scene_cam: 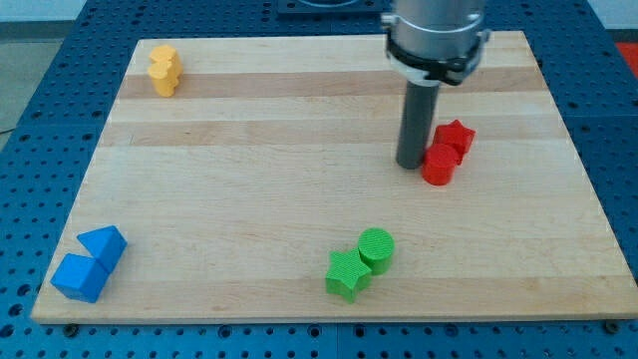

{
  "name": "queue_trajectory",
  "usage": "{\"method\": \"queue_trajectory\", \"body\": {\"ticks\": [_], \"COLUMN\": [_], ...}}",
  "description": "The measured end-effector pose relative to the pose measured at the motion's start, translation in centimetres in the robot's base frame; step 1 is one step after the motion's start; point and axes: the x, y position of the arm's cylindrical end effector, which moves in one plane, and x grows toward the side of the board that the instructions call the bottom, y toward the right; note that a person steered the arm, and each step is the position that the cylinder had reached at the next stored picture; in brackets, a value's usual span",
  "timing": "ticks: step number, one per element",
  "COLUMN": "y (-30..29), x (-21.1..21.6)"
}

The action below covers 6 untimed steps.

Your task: Slide the red circle below the red star

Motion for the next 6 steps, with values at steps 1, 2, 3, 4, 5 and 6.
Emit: {"method": "queue_trajectory", "body": {"ticks": [1,2,3,4,5,6], "y": [0.4,-0.5,-2.2,0.2,2.8,2.9], "x": [0.5,1.7,3.2,4.5,3.4,1.8]}}
